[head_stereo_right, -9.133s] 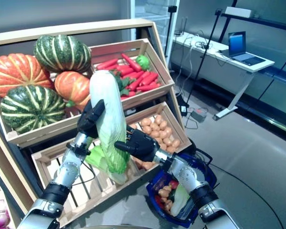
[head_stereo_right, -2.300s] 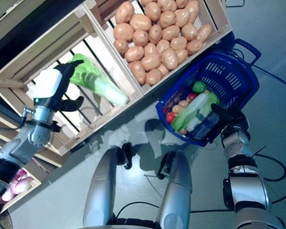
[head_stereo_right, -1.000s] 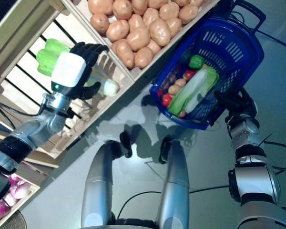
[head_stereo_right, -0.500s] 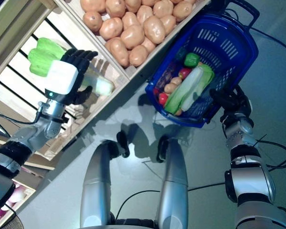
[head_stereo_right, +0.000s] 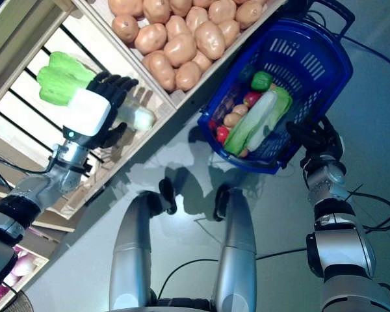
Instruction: Put vegetables into the basket
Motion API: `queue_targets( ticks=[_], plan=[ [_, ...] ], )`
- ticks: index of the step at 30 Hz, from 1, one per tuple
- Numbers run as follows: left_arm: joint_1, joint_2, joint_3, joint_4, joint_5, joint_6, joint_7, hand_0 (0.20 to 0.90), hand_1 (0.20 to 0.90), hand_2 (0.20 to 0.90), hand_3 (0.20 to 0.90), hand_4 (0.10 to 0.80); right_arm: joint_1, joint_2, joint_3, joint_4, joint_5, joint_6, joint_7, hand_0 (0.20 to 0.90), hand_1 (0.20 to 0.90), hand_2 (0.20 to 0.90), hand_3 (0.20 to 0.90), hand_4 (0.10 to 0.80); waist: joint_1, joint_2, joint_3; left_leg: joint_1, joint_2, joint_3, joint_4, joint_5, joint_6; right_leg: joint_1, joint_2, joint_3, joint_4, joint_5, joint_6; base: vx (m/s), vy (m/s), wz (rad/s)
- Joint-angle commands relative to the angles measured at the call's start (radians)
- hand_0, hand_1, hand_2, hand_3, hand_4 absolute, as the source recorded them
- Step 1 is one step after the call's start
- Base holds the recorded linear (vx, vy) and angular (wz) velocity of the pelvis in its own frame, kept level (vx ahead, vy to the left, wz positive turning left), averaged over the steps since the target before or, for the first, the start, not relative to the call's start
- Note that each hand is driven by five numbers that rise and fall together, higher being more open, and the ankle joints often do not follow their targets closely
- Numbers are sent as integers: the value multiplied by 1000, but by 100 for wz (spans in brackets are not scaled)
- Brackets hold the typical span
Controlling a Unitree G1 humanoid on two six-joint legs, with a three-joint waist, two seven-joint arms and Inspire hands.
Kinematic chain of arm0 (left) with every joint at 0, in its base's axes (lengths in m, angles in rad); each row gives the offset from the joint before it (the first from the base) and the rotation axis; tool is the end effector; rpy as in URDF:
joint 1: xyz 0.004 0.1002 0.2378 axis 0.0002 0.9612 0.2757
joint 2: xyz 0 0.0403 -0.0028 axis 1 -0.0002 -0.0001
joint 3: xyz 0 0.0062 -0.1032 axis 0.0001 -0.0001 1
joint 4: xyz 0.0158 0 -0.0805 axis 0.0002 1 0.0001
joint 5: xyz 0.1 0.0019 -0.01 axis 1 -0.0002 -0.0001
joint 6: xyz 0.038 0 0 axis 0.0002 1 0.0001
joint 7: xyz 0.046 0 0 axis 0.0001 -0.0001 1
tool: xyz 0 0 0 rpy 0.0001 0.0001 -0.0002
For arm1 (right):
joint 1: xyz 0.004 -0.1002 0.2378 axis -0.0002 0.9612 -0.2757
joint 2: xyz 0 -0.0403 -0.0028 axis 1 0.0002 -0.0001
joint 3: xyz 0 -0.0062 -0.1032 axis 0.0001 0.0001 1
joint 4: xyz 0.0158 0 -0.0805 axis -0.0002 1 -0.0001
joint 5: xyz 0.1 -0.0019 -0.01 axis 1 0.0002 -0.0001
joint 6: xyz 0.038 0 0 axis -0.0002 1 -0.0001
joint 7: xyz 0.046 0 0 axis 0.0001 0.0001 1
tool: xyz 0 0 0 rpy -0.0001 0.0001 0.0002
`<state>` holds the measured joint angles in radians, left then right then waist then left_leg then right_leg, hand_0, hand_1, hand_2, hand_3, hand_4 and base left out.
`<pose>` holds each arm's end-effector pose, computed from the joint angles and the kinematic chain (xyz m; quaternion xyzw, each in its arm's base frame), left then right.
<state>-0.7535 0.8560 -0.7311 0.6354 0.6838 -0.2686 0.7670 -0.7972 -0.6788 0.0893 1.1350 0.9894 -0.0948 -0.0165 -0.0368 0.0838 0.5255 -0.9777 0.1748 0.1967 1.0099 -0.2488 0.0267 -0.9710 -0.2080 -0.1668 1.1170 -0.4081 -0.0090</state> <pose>0.3061 0.2458 0.1223 0.6959 -0.3368 0.0330 0.6335 0.3063 -0.3204 0.1198 0.1851 0.0139 -0.2309 0.9551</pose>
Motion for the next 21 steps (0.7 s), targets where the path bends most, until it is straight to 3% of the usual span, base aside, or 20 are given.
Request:
queue_targets(
  ticks=[1,14,21],
  plan=[
    [-36,80,20,-52,-34,40,-57,900,900,900,900,800,50,-12,-2,31,-3,4,24,900,900,900,900,800,4,5,-5,118,-42,50,-8,-134,-5,68,19,-14,-124,111,-2,0,0,0],
    [-31,81,-54,-21,-122,203,-275,900,900,900,900,800,7,-42,11,65,6,18,35,900,900,900,900,800,8,19,-5,105,-42,54,-17,-126,-1,55,16,-13,-134,118,0,0,0,0],
    [-88,66,-71,-14,-124,286,-272,900,900,900,900,800,-7,-36,13,75,-3,27,36,900,900,900,900,800,6,14,-5,101,-42,51,-22,-121,1,53,16,-15,-139,123,2,0,0,0]
  ],
)
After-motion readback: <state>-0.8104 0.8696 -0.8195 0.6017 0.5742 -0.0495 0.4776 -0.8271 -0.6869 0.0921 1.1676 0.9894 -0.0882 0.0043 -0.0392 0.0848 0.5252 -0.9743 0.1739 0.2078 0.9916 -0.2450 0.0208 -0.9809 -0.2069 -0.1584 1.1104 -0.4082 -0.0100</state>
